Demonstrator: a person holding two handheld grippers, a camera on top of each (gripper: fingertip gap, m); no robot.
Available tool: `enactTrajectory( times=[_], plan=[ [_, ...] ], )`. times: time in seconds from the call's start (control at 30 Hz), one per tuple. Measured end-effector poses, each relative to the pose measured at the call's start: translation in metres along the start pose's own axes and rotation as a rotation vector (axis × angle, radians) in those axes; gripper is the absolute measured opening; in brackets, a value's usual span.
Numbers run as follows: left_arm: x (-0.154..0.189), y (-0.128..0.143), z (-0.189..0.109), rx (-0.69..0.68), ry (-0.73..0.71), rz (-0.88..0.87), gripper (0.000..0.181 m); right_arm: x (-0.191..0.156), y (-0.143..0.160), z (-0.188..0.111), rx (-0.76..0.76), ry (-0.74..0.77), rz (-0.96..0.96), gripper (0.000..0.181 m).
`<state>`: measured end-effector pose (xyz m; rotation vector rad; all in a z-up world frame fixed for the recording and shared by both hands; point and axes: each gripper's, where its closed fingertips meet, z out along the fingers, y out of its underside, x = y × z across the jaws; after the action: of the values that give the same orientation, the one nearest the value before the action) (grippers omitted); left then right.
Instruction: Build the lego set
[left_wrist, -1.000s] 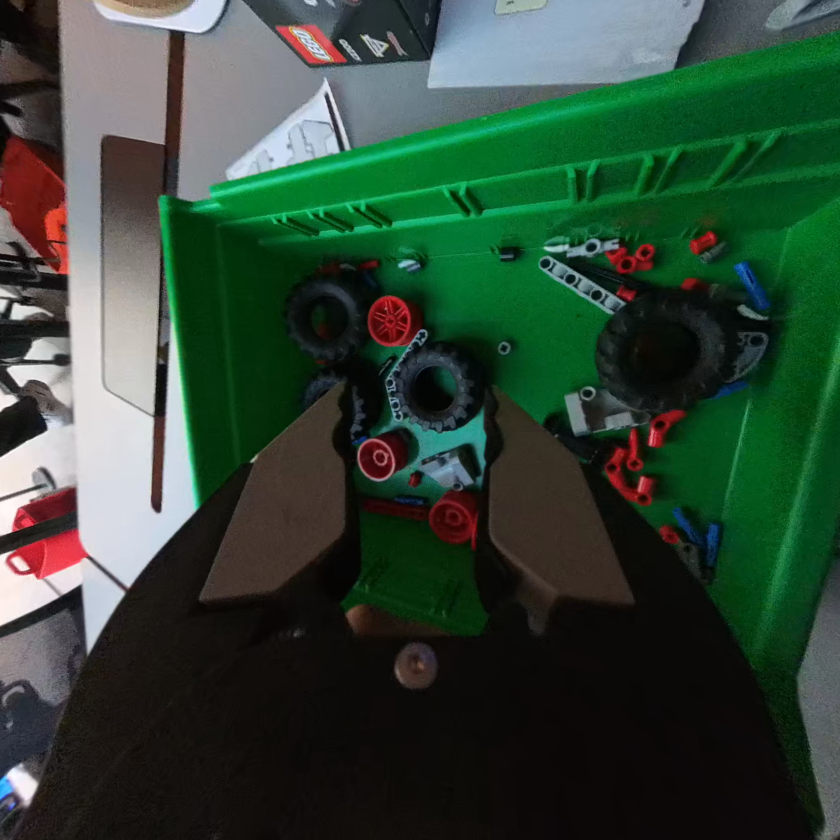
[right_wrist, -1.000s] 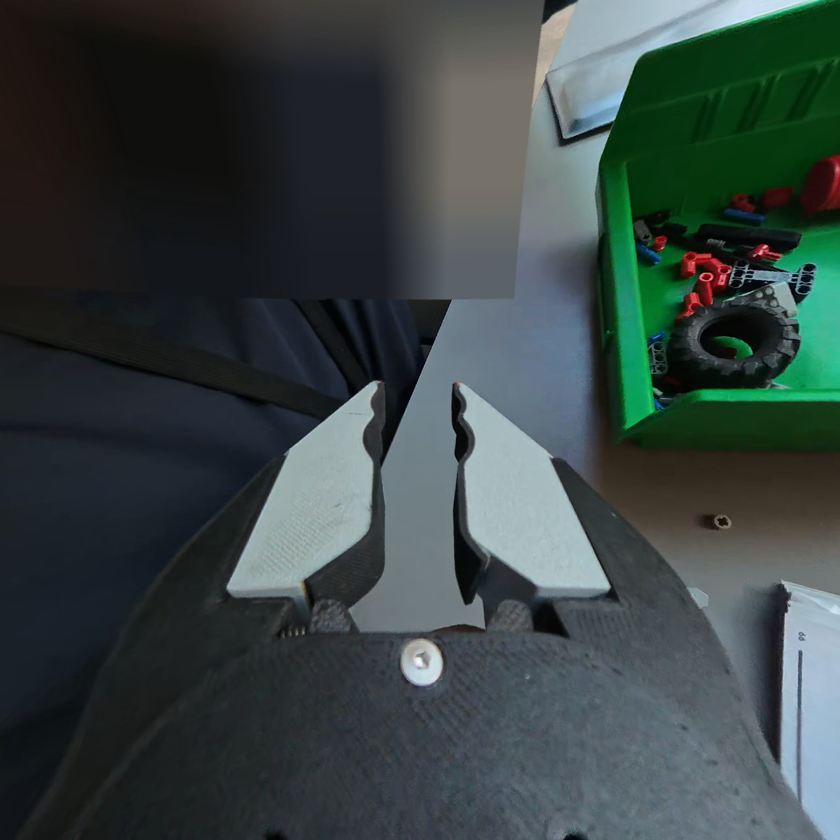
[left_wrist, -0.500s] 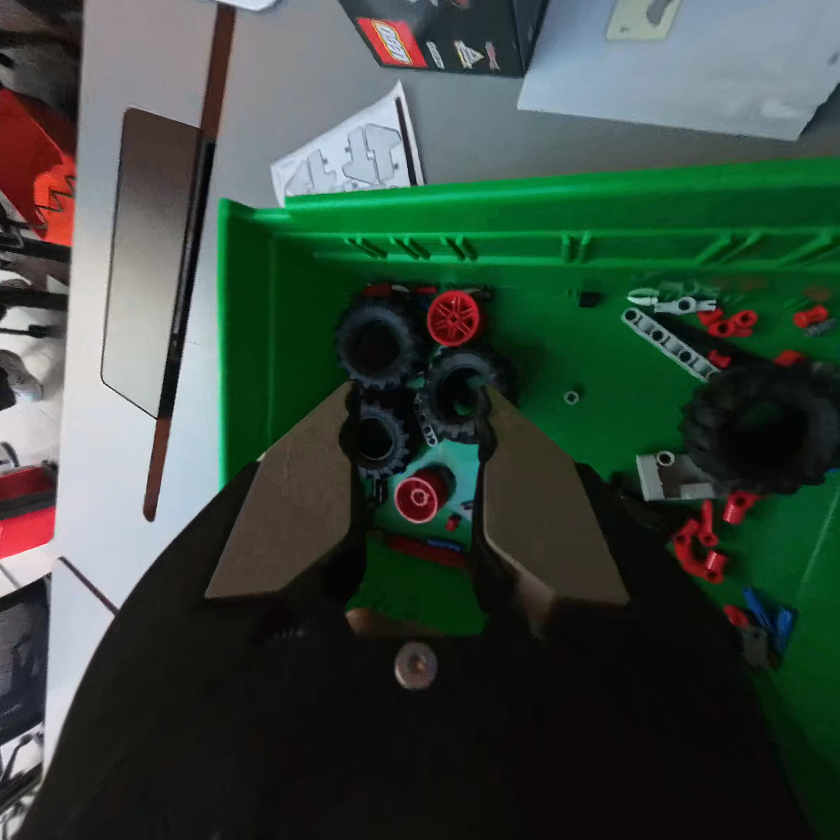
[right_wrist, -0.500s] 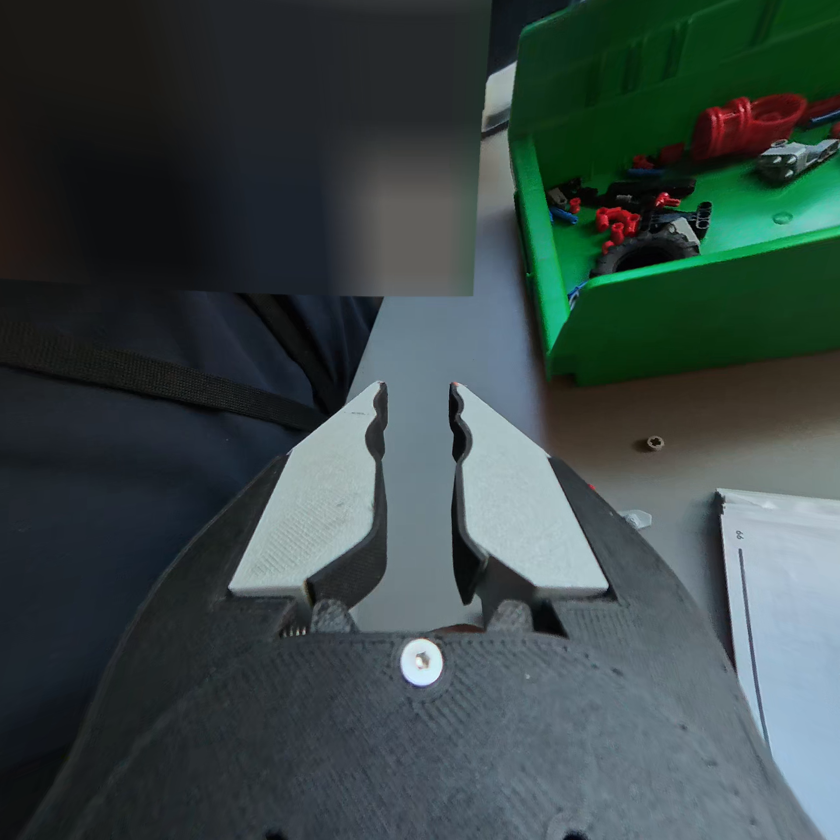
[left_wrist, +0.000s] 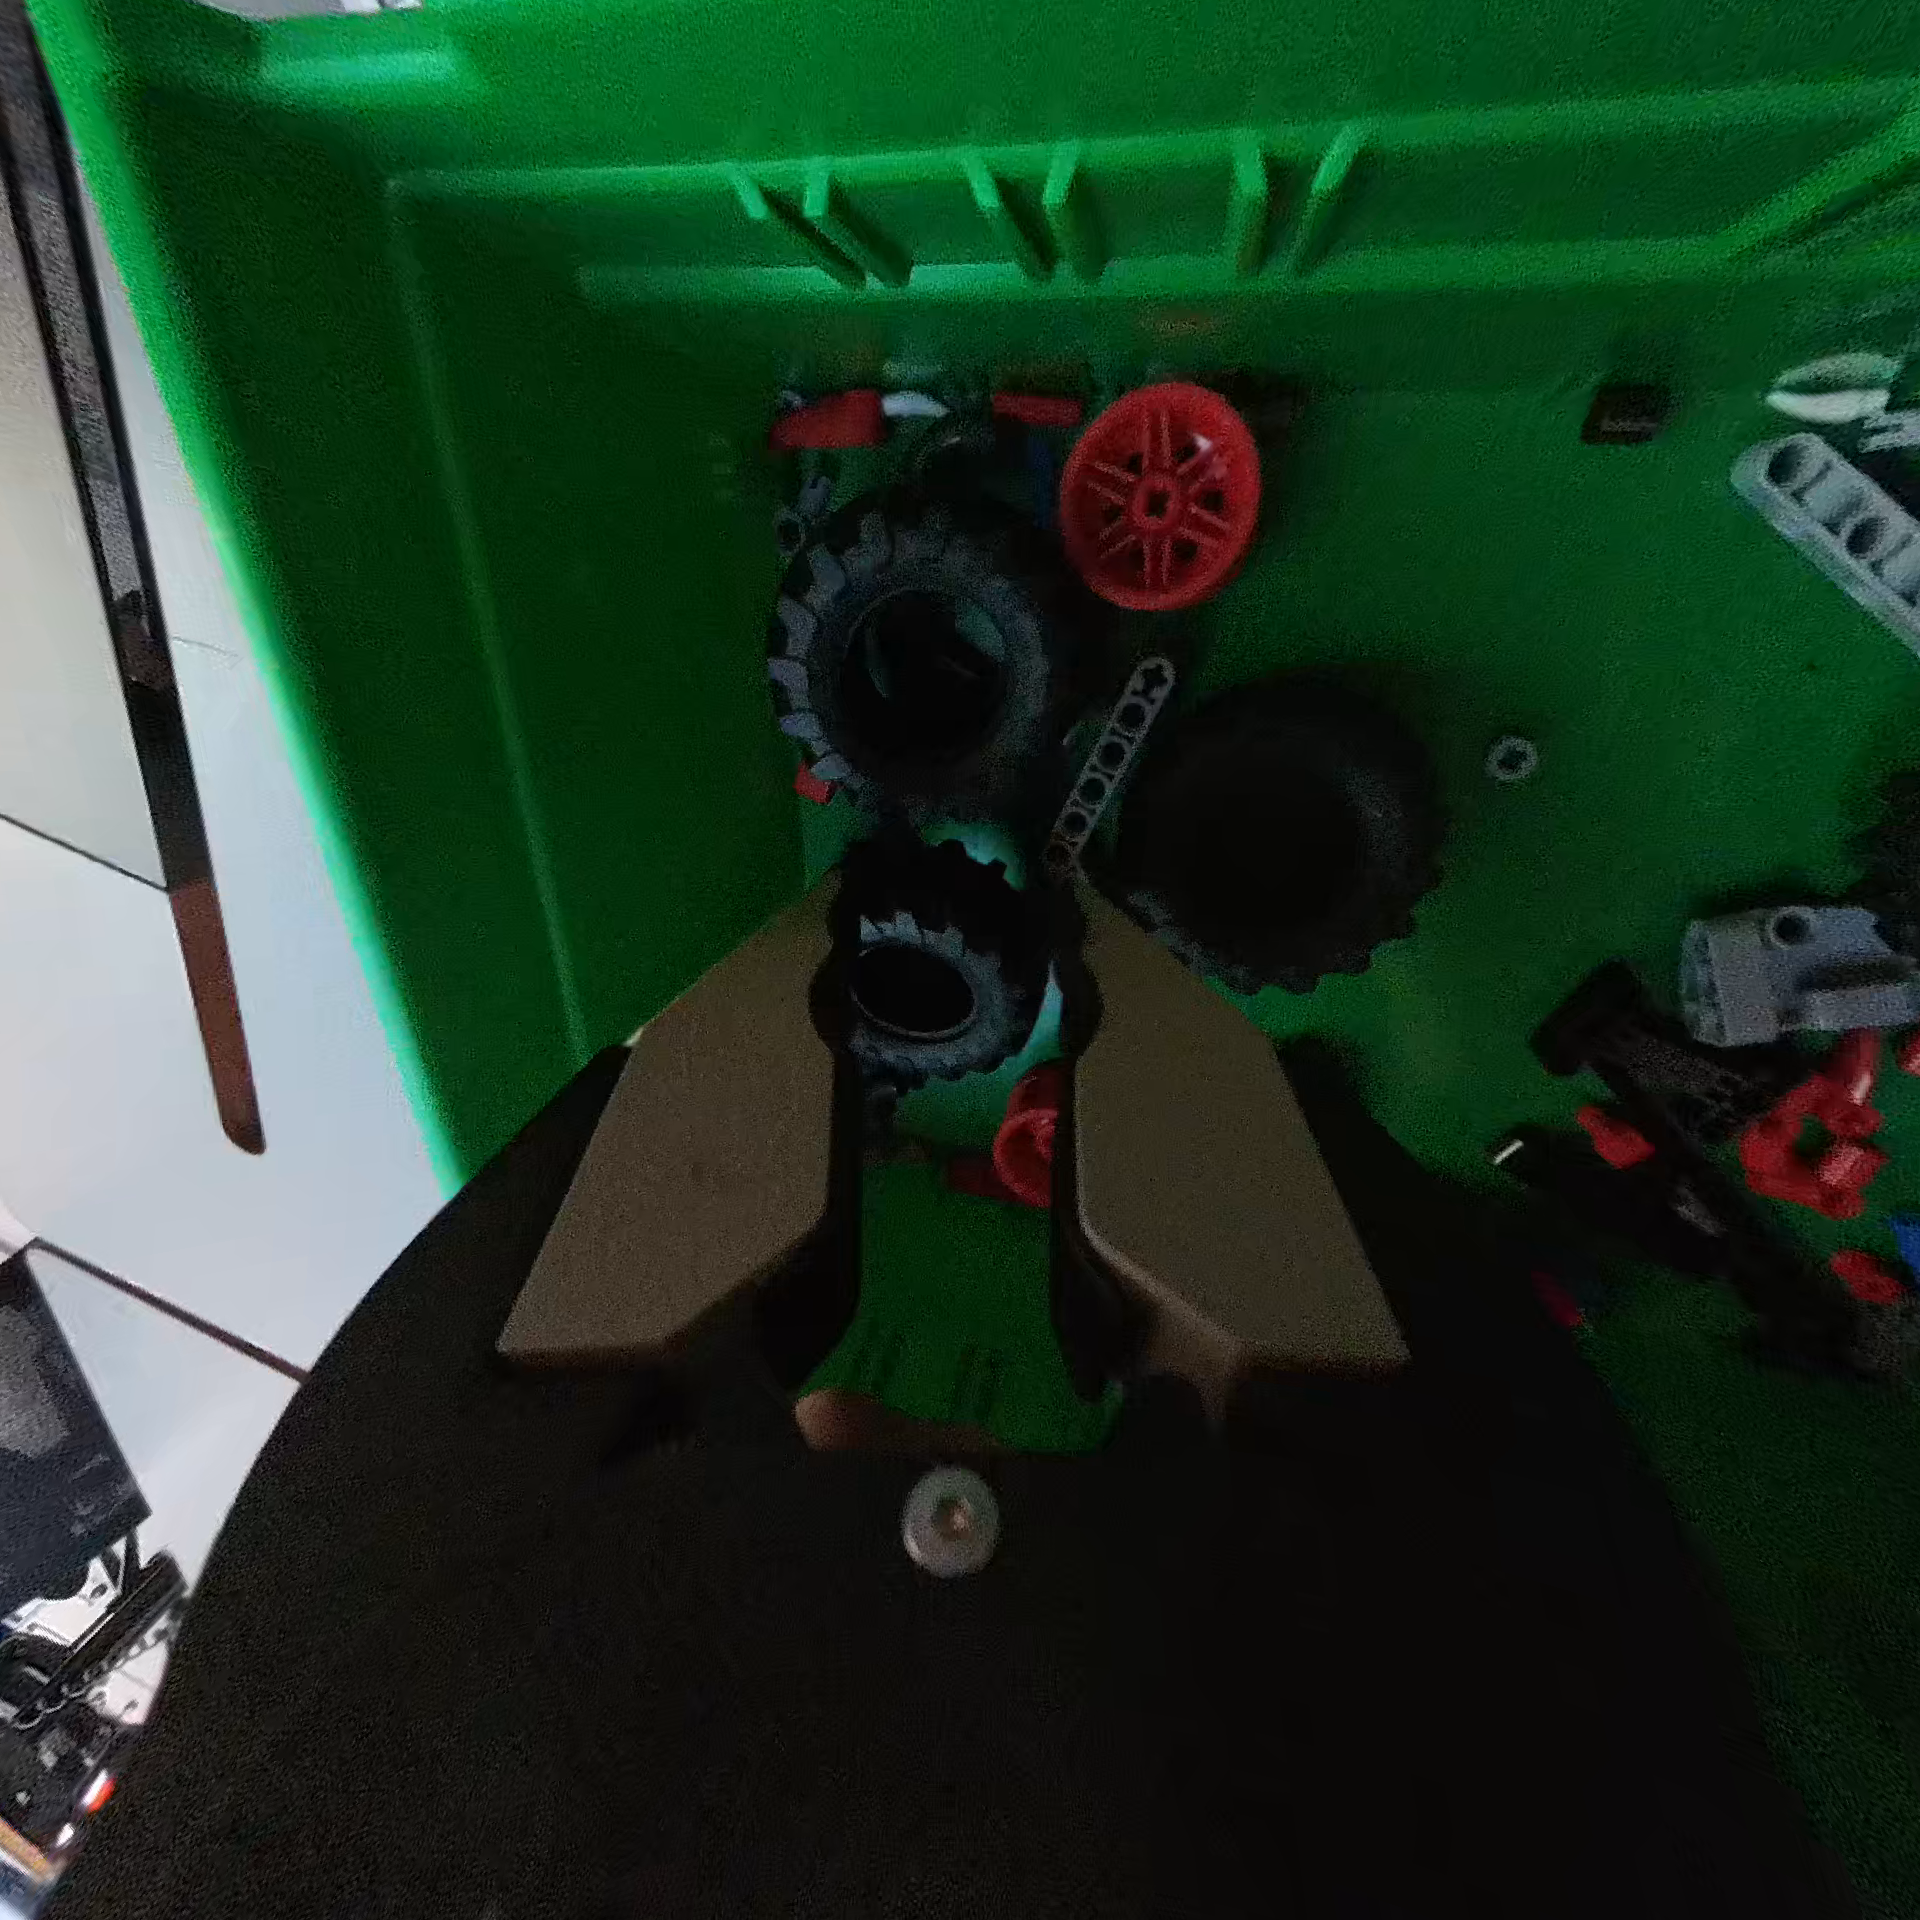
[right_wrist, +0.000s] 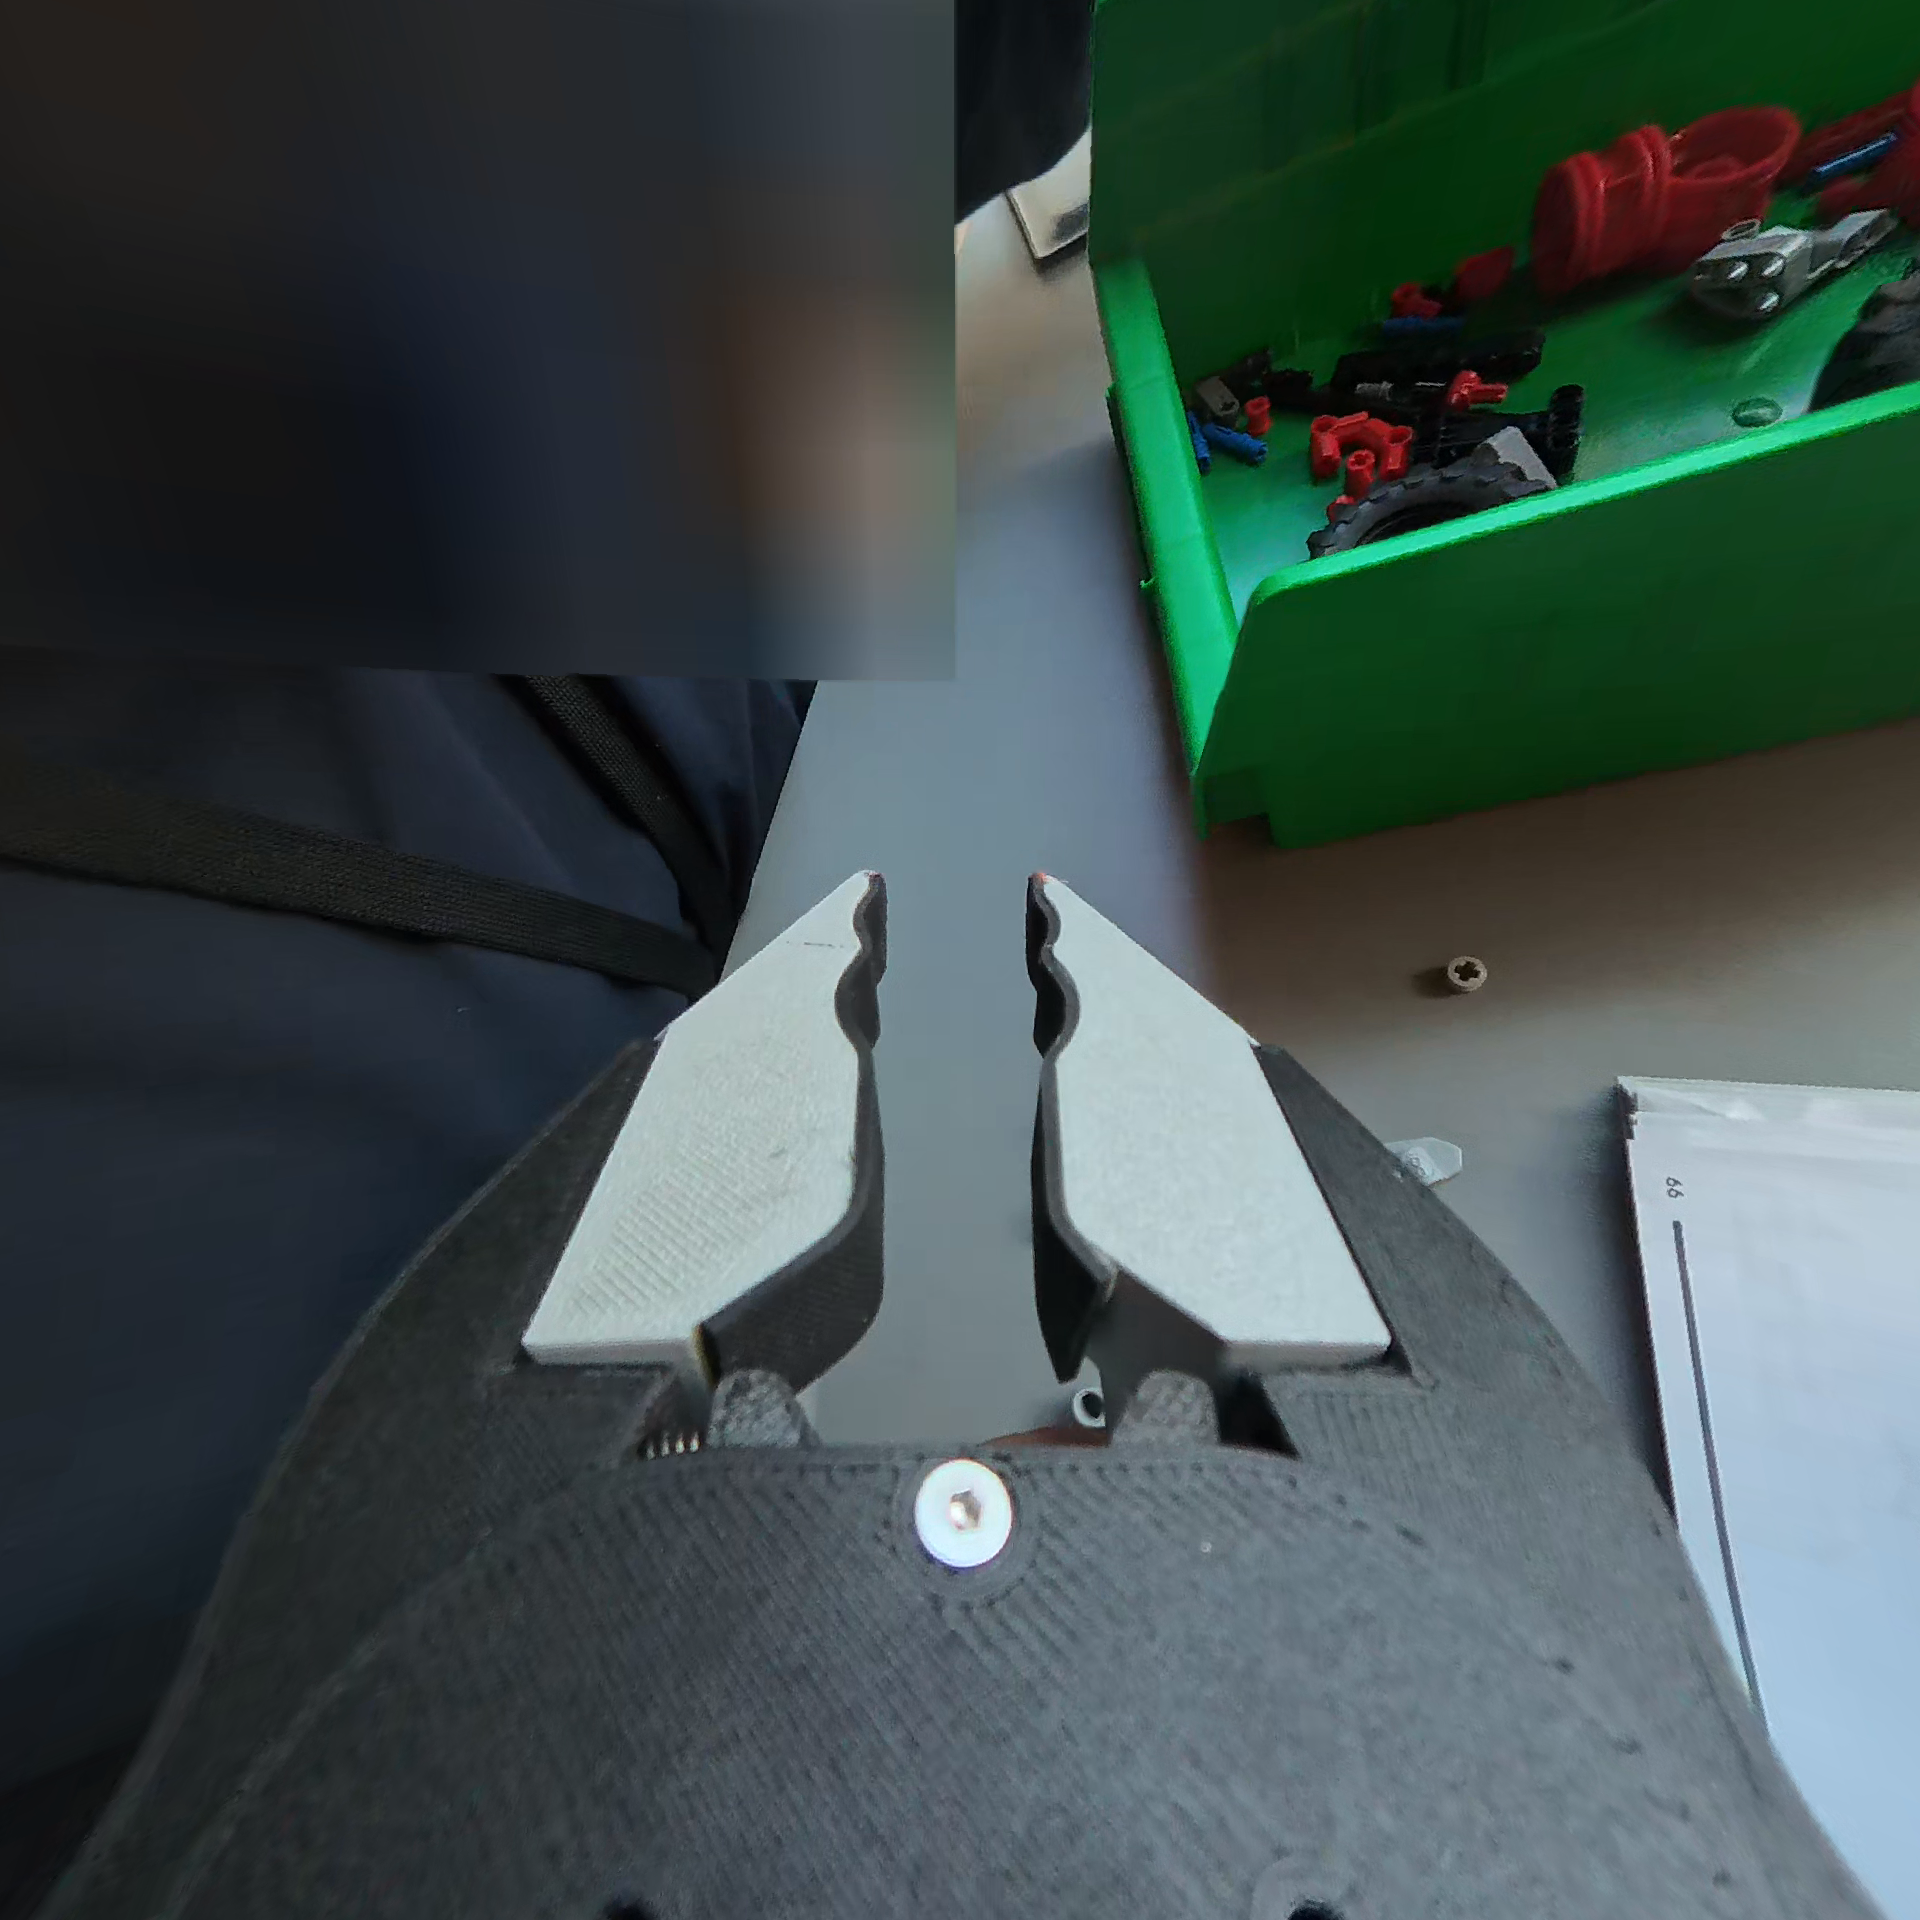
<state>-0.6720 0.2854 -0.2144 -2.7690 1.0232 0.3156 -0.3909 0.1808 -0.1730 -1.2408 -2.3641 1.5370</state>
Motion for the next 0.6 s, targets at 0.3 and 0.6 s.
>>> enactTrajectory(
  times=[0.3, 0.6],
  plan=[
    [-0.019, -0.034, -0.045, 0.265, -0.046, -0.027, 0.042, -0.006, 0.000, -0.003, 0.007, 0.000, -0.020, 0.023],
    [-0.012, -0.004, 0.007, -0.035, -0.052, 0.044, 0.026, -0.009, 0.001, -0.004, 0.008, 0.007, -0.030, 0.023]
  ],
)
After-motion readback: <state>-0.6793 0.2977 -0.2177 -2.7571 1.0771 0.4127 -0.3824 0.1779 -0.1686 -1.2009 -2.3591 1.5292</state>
